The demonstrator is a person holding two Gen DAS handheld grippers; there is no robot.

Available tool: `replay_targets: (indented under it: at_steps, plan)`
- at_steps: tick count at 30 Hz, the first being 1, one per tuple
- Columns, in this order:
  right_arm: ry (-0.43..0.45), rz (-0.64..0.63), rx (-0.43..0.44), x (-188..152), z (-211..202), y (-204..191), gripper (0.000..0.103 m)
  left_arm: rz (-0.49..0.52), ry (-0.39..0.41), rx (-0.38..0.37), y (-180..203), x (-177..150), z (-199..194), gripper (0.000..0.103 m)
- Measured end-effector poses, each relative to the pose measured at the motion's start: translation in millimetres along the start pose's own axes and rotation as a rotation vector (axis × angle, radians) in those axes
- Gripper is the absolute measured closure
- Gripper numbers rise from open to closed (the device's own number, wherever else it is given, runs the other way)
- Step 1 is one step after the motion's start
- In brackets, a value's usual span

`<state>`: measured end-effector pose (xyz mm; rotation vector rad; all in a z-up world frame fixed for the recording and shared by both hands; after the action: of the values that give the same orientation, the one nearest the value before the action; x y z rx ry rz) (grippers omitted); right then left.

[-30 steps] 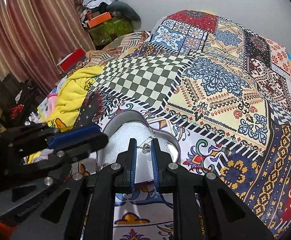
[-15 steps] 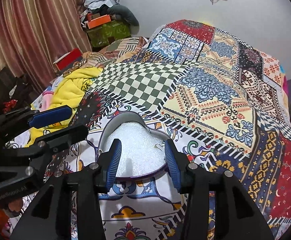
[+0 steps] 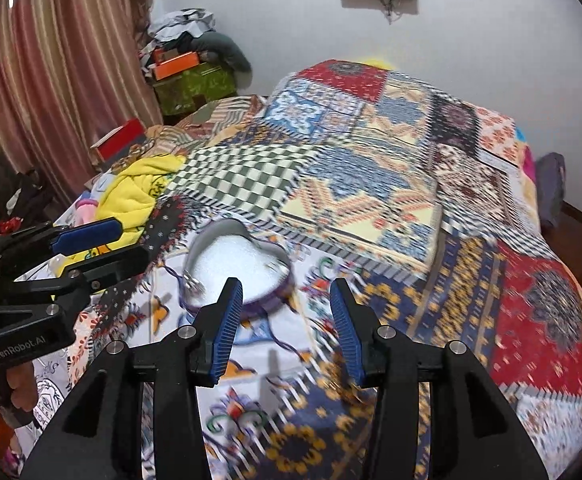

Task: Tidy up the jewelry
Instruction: 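Open the left tool to drop the ring onto the foam, then move the left tool back to the jewelry pile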

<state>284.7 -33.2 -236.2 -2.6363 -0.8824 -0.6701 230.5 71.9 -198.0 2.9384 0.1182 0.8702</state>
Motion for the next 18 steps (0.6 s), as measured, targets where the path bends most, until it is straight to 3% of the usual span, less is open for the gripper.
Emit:
replay_targets:
  at_steps: [11, 18]
  plan:
    - [-0.048, 0.180, -0.058, -57, -18, 75, 0.061, 0.049, -0.103, -0.076, 51, -27, 19, 0.055]
    - [-0.064, 0.224, -0.044, -83, -20, 93, 0.061, 0.090, -0.196, -0.136, 85, -42, 48, 0.055]
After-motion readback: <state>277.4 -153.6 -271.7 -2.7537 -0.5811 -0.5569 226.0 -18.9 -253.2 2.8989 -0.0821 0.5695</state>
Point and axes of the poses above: each gripper's, at about its wrist camera, not at the fingertips, and z roughly the way its jaws point, y to its right, x to its top, the point moved 9 cm from there along z, roughly the way its jaws point, and after that the axes turned 14 degrees about -y, right-handed, at the moved point
